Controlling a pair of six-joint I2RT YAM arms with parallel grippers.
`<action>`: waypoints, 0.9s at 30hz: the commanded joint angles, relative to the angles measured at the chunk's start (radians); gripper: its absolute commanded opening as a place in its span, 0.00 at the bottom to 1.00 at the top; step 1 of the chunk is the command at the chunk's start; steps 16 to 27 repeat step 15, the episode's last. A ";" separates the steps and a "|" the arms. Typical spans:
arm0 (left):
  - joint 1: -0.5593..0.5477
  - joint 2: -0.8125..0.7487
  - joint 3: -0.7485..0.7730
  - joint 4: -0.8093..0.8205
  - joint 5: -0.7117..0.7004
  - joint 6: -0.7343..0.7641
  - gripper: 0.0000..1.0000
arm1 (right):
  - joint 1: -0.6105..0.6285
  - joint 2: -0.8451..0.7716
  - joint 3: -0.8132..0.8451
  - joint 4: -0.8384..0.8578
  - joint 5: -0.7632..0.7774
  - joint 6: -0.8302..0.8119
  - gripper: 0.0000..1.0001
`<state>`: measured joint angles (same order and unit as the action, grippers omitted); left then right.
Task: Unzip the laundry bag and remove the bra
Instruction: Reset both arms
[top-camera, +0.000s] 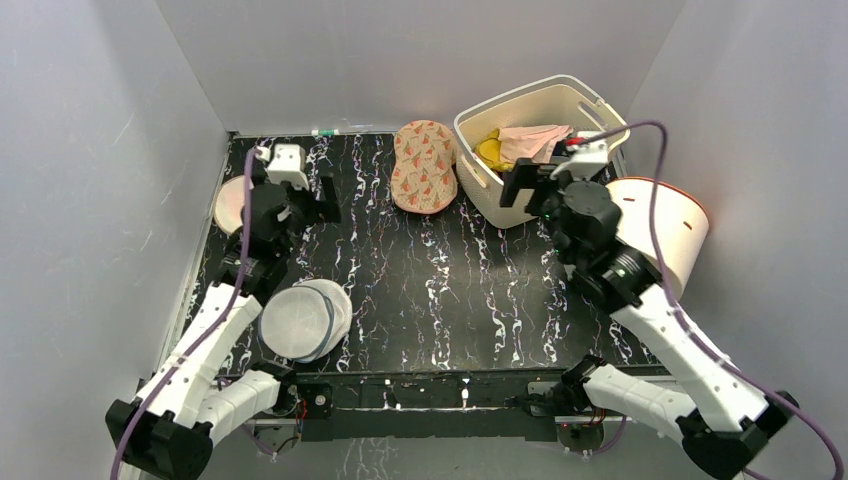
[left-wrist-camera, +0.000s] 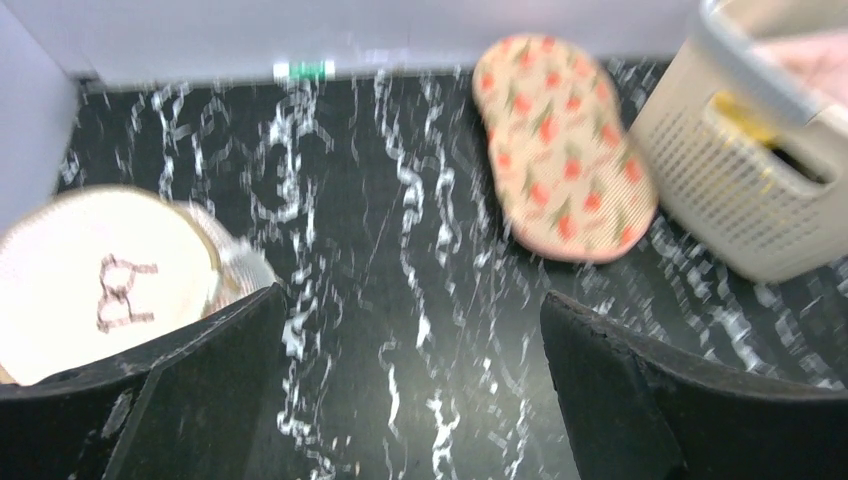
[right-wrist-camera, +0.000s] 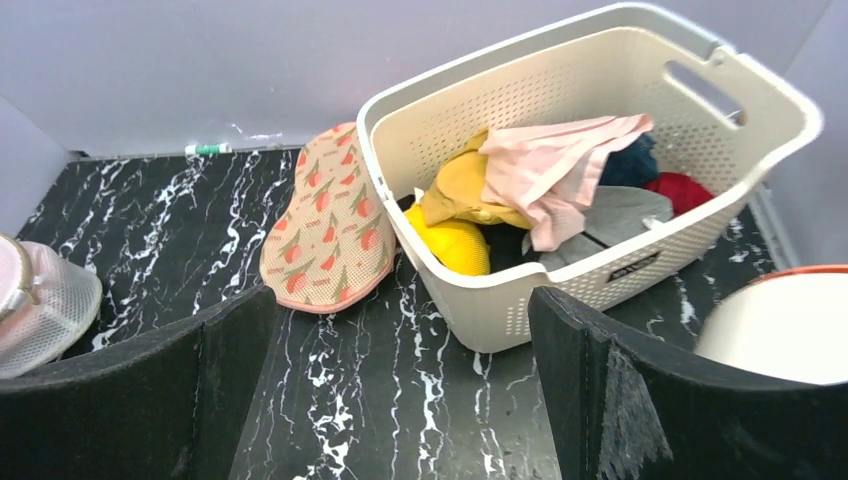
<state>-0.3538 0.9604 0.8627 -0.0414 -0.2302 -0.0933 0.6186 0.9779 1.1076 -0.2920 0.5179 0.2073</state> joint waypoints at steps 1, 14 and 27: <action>-0.001 -0.077 0.199 -0.092 0.034 -0.018 0.98 | 0.002 -0.157 0.029 -0.023 0.031 -0.085 0.98; -0.001 -0.200 0.369 -0.269 0.032 -0.034 0.98 | 0.002 -0.294 0.085 -0.074 0.012 -0.094 0.98; -0.001 -0.201 0.374 -0.281 0.030 -0.042 0.98 | 0.001 -0.299 0.083 -0.070 0.000 -0.095 0.98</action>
